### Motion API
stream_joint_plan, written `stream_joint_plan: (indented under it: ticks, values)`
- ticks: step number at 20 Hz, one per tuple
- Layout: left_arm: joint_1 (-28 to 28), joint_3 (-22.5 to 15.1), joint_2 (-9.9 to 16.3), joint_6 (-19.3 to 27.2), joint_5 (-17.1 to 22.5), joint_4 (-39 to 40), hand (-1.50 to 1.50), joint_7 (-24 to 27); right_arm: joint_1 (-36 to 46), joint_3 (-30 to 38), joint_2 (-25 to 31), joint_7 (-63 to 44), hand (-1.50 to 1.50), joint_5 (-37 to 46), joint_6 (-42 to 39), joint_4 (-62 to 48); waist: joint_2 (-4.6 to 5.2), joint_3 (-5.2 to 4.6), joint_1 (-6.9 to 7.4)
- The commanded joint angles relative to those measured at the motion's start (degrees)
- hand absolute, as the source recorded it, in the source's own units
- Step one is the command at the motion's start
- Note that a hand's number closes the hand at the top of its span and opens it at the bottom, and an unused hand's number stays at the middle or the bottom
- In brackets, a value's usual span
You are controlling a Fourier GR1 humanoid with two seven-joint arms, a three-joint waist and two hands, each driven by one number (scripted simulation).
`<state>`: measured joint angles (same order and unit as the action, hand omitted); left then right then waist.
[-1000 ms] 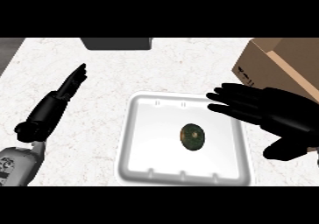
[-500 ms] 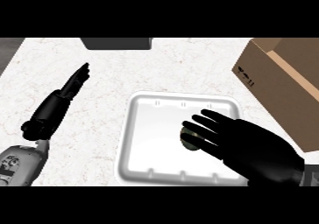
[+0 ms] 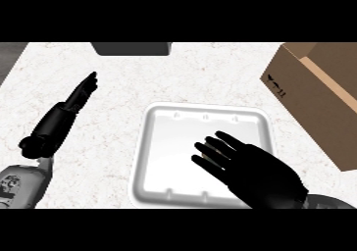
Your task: Pick the squash from the tray and place it in the cardboard box
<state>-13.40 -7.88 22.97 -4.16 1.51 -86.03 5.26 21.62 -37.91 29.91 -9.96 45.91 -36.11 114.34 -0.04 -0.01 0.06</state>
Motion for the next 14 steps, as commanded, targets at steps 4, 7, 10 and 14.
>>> stream_joint_plan:
  ticks: [4, 7, 10, 14]
  values:
    - [2.2, 0.8, -1.8, -0.3, -3.2, -5.1, 0.0, -2.3, -0.8, -1.5, -7.6, -0.1, -1.5, 9.4, 2.4, -5.0, -0.02, 0.02, 0.24]
    - [1.2, 0.0, -5.3, 0.5, -5.2, -1.8, 0.0, -0.4, -3.2, -1.8, -6.2, 4.1, -1.5, 13.3, 6.6, -7.6, 0.03, 0.03, 0.08]
    - [0.5, 2.7, -4.2, -2.3, -3.9, -3.6, 0.0, -4.0, -2.4, -0.1, -7.8, 4.7, -1.5, 14.9, 3.2, -8.7, 0.01, 0.02, 0.11]
    - [2.2, 3.3, -4.4, -3.8, -4.9, -3.2, 0.0, -1.0, 0.2, 1.9, -9.5, 6.8, -1.5, 18.1, 4.2, -13.8, 0.04, 0.01, 0.22]
